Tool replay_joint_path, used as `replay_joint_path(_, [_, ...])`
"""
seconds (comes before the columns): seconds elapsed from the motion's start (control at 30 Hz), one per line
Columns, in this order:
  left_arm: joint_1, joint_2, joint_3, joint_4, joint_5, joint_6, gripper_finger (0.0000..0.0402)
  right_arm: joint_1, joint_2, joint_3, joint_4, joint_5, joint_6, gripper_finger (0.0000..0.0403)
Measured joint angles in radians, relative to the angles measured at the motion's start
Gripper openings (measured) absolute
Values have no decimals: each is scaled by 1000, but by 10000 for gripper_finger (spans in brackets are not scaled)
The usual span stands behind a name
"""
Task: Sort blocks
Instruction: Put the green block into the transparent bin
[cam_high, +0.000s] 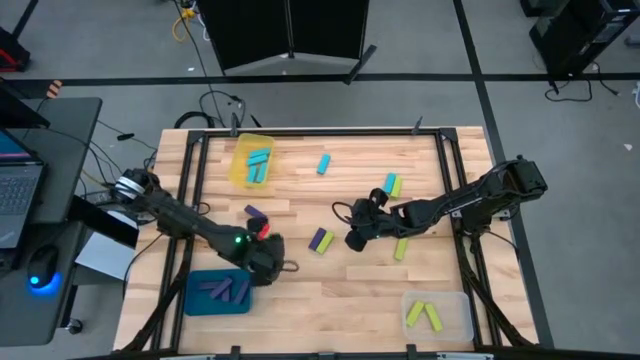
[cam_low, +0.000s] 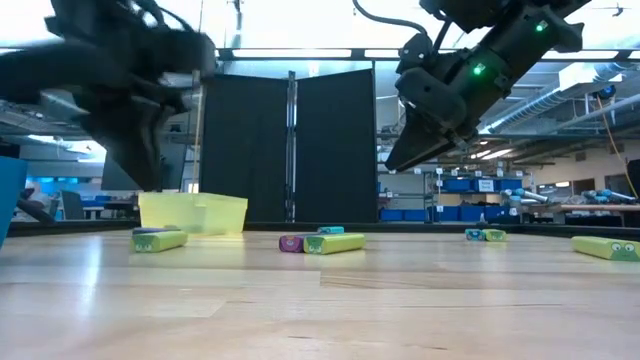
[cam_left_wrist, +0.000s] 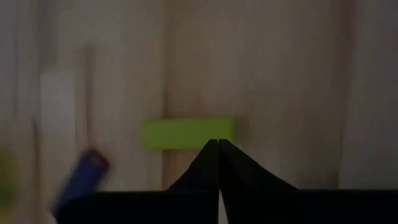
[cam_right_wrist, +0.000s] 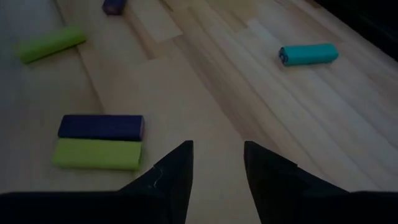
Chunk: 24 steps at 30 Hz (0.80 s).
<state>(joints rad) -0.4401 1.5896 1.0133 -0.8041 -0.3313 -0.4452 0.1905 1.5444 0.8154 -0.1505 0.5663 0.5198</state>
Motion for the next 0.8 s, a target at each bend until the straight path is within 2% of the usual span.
replay_joint_path(0.1, [-8, 7, -4, -11, -13, 237, 11, 0, 0, 0, 1, -18, -19, 154])
replay_joint_path(0.27, [-4, 50, -4, 2, -2, 518, 60, 2, 0, 0, 0, -38, -25, 154])
replay_joint_path(0.47, [-9, 62, -4, 5, 2, 712, 131, 6, 0, 0, -3, -49, -25, 154])
replay_joint_path(0.57, [-21, 62, -4, -5, -22, 868, 156, 6, 0, 0, -2, -60, -25, 154])
replay_joint_path(0.8, [-5, 74, -3, -14, -105, 1139, 170, 6, 0, 0, -1, -64, -25, 154])
